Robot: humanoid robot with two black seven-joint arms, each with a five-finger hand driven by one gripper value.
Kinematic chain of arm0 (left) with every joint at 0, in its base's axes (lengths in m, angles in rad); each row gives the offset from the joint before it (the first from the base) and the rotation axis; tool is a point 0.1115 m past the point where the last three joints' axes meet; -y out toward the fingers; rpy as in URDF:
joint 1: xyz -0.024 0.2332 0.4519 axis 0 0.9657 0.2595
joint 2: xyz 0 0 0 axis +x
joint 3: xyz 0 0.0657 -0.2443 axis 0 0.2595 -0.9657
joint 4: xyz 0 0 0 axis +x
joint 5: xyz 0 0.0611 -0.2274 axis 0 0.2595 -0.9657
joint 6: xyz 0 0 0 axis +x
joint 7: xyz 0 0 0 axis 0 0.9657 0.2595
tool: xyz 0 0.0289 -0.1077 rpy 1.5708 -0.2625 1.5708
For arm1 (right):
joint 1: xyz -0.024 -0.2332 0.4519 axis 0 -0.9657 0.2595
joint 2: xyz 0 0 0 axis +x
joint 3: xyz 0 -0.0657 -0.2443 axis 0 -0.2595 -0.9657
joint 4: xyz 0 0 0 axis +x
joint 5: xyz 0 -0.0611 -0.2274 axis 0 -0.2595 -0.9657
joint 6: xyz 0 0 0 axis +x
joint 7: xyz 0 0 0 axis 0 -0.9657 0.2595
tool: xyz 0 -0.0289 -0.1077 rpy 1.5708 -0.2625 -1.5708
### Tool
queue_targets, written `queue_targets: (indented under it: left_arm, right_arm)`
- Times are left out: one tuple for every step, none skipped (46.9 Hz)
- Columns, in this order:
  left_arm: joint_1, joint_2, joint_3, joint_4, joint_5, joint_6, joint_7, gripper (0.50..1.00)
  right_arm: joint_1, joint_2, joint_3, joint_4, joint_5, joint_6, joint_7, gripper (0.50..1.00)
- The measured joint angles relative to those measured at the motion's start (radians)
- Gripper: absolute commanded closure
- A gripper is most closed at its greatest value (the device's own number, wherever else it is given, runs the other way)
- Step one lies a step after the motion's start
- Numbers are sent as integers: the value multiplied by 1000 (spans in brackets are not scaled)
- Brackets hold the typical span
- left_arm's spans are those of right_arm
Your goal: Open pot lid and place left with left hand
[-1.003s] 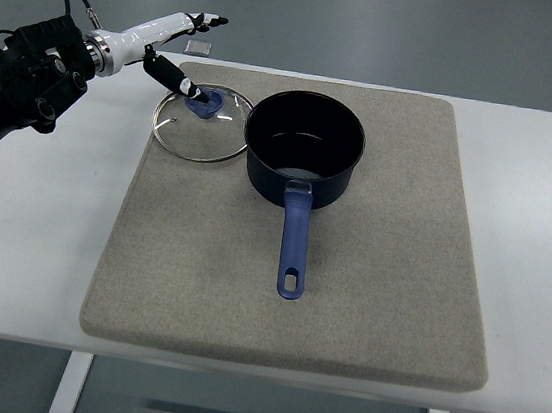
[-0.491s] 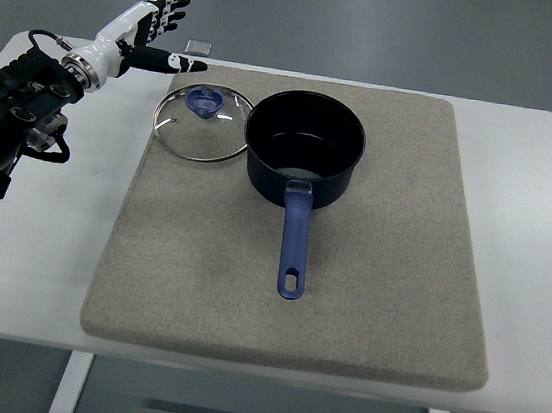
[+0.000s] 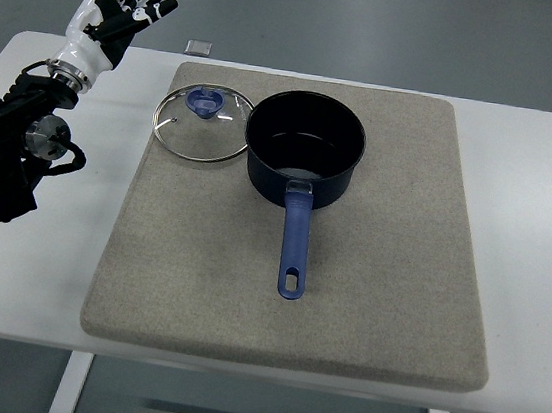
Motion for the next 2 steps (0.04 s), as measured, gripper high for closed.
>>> queue_targets:
  left_arm:
    - [0,1,0,0,-7,-18,0,506]
    - [0,1,0,0,-9,-30,0,506]
  right_arm:
    - [0,0,0,0,0,0,0,583]
    - [0,0,0,0,0,0,0,583]
